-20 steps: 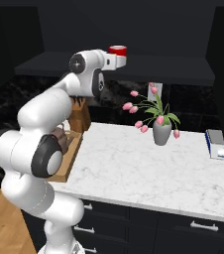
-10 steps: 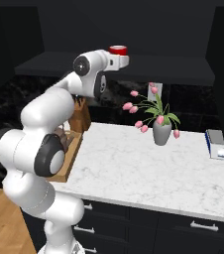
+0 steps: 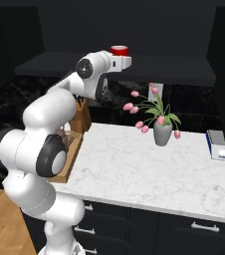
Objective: Pick the kettle from the counter and place it on the tray. Then pick the mug from the cabinet and place it on the tray. Then close the cabinet doors.
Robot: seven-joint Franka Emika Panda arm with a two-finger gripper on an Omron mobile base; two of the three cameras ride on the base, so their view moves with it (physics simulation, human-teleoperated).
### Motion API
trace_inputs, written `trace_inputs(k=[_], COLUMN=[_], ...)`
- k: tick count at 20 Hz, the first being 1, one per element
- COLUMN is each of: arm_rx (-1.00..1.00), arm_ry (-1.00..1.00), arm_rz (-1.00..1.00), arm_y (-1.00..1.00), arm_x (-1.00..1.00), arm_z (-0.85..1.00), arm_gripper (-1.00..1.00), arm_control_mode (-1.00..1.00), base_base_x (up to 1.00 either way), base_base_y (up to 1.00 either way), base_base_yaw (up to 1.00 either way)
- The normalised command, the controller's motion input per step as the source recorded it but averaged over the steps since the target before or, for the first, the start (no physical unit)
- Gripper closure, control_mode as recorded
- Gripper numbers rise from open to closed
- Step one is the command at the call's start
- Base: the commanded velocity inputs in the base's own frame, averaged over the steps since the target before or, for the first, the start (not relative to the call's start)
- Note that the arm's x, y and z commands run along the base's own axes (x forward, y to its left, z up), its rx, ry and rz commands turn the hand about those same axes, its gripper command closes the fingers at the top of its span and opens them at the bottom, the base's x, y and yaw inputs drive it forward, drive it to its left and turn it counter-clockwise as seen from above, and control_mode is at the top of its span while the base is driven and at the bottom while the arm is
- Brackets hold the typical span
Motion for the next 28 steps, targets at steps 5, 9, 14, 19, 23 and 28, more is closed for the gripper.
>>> trace_inputs(k=[5,9,14,19,23,28], arm_rx=[0.00,0.00,0.01,0.00,0.02,0.00], arm_ry=[0.00,0.00,-0.01,-0.07,-0.08,-0.05], arm_rz=[0.00,0.00,0.00,0.00,0.01,0.09], arm_y=[0.00,0.00,0.01,0.01,0.00,0.02], arm_x=[0.00,-0.21,-0.57,-0.68,-0.92,-1.00], arm_z=[0.00,-0.01,-0.04,-0.04,-0.01,0.00], arm_gripper=[1.00,1.00,1.00,1.00,1.00,1.00], arm_control_mode=[-1.00,-1.00,-1.00,-1.00,-1.00,-1.00], base_base_x=[0.00,0.00,0.00,0.00,0.00,0.00], base_base_y=[0.00,0.00,0.00,0.00,0.00,0.00], base_base_yaw=[0.00,0.00,0.00,0.00,0.00,0.00])
